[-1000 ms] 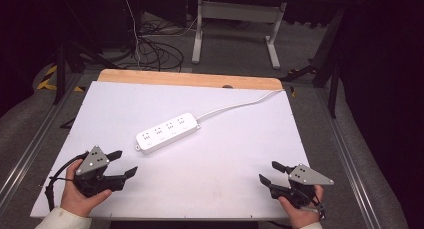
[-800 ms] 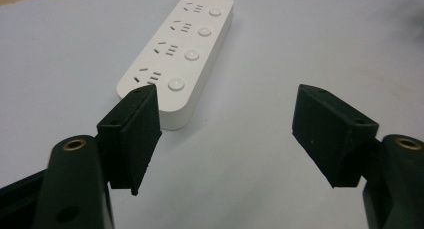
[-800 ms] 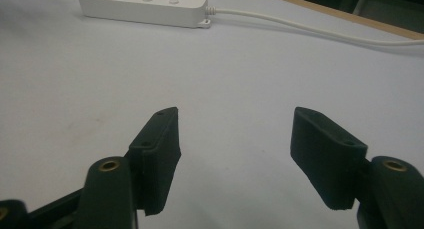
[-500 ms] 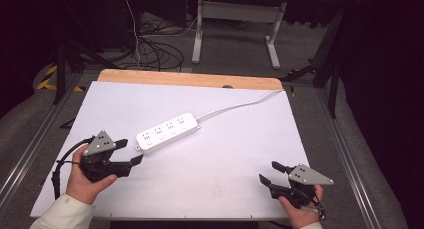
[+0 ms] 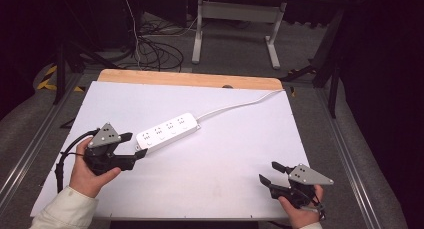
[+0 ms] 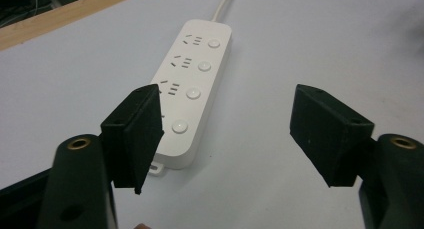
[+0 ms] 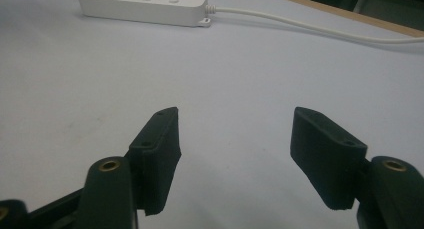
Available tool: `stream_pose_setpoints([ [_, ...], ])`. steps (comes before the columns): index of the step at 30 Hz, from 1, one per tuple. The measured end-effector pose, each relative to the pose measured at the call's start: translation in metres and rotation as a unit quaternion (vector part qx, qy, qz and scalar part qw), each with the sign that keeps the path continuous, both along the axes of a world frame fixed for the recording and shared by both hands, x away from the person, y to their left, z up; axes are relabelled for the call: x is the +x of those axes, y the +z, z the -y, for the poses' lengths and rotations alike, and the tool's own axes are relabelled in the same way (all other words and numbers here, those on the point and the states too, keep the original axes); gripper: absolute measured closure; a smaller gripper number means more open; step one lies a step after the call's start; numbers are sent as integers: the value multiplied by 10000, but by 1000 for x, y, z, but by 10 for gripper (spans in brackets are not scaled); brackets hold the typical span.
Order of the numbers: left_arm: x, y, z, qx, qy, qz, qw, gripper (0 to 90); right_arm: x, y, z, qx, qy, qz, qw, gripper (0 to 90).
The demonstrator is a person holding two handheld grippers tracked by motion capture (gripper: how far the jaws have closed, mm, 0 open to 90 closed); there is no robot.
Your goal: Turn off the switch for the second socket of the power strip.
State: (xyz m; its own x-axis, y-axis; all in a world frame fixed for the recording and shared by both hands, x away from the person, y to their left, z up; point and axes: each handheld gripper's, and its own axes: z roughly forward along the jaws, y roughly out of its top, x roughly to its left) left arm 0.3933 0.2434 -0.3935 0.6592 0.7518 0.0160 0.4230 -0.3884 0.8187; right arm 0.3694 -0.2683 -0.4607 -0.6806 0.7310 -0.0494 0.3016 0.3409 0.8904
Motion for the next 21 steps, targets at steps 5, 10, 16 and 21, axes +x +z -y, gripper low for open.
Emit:
stream_pose_setpoints([
  [5,4,2,2,0,29,-42,10000,534,0,0,0,1,8,-6,10000,369],
  [10,14,2,6,-156,-48,-206,9997,775,0,0,0,4,19,-7,10000,369],
  [16,27,4,15,-184,-56,-387,9991,894,0,0,1,27,66,-13,10000,370],
  [21,36,5,21,-155,-101,-423,9989,896,0,0,2,53,68,-28,10000,370],
])
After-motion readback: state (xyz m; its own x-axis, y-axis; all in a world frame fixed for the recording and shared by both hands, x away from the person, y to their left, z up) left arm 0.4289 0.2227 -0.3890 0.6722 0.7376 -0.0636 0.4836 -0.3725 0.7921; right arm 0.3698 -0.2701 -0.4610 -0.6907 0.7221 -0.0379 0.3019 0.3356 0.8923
